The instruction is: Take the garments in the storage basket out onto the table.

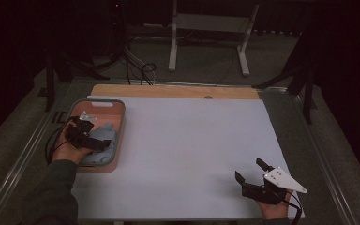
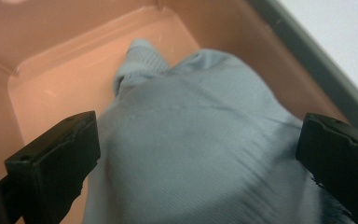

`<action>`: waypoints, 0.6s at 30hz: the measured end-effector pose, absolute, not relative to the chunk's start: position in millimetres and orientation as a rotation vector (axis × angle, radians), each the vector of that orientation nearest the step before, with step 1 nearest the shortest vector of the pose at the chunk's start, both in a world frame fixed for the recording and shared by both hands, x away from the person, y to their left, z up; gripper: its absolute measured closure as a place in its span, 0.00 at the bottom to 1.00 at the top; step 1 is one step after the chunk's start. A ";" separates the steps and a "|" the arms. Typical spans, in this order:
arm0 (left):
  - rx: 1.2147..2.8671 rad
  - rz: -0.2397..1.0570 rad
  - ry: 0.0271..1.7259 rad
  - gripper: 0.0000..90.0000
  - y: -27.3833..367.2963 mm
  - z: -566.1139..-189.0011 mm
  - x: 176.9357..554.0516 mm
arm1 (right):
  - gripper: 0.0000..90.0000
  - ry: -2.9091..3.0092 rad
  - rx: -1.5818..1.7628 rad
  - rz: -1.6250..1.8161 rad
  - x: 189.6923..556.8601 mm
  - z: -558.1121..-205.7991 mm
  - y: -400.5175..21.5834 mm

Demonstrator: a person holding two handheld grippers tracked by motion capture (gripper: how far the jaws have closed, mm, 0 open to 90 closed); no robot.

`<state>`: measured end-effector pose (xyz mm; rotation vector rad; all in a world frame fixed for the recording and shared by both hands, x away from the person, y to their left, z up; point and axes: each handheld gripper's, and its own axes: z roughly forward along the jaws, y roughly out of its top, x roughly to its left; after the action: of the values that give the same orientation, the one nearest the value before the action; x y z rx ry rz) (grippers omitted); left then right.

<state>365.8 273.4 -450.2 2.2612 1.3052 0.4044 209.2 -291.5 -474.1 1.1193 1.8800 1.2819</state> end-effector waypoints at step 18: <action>2.282 0.276 1.442 0.08 277.0 -456.1 377.3 | 0.11 1.884 1.124 1.271 209.8 -474.6 -292.2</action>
<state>377.3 277.0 -456.1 2.2823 1.4420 0.2762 209.8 -292.2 -474.6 1.1241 1.8842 1.2711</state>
